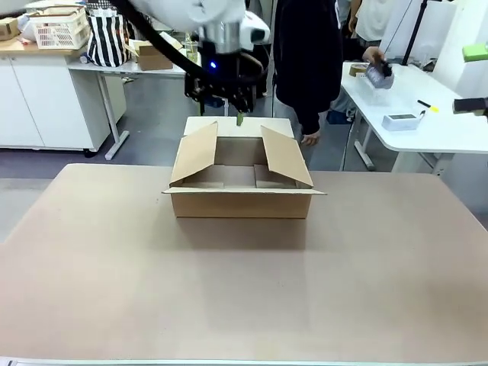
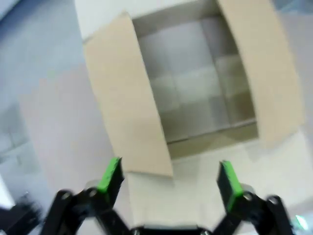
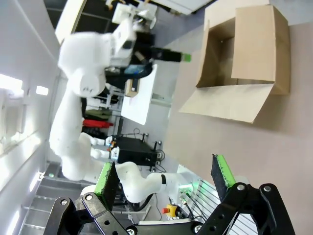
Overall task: Pack the gift set into the box.
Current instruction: Place both hands on the side flaps of the Package Box and spread them outward.
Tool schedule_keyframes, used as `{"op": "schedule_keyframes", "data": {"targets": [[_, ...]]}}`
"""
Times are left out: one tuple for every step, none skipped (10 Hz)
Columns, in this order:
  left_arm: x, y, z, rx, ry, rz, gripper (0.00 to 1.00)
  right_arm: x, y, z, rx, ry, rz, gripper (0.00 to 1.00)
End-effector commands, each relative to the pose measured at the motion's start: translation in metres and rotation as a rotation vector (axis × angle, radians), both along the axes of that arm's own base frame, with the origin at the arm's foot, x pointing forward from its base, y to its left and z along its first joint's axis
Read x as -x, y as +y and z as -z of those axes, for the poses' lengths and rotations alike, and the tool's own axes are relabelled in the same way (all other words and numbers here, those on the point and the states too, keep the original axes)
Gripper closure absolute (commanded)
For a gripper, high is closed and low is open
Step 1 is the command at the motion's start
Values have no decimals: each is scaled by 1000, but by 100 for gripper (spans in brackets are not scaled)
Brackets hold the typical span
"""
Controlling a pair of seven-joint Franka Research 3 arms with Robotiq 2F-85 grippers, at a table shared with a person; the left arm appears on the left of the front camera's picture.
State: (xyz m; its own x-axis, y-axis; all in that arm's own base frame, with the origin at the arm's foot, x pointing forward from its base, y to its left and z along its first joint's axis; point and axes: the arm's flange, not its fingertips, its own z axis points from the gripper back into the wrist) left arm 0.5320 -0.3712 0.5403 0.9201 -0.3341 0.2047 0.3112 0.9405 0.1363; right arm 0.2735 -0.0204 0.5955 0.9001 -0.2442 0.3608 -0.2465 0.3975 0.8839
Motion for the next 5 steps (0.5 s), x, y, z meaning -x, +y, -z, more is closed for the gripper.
{"op": "schedule_keyframes", "data": {"targets": [[-44, -31, -5, -89, 78, -72, 0, -4, 2, -1, -17, -33, -10, 0], [-56, -29, 10, -135, 84, -100, 0, -4, 2, -1, -17, -33, -10, 0], [-65, -27, 24, -164, 111, -96, 0, -4, 2, -1, -17, -33, -10, 0], [-70, -25, 36, -186, 130, -96, 0, -4, 2, -1, -17, -33, -10, 0], [-74, -22, 50, -236, 140, -118, 0, -4, 2, -1, -17, -33, -10, 0]]}}
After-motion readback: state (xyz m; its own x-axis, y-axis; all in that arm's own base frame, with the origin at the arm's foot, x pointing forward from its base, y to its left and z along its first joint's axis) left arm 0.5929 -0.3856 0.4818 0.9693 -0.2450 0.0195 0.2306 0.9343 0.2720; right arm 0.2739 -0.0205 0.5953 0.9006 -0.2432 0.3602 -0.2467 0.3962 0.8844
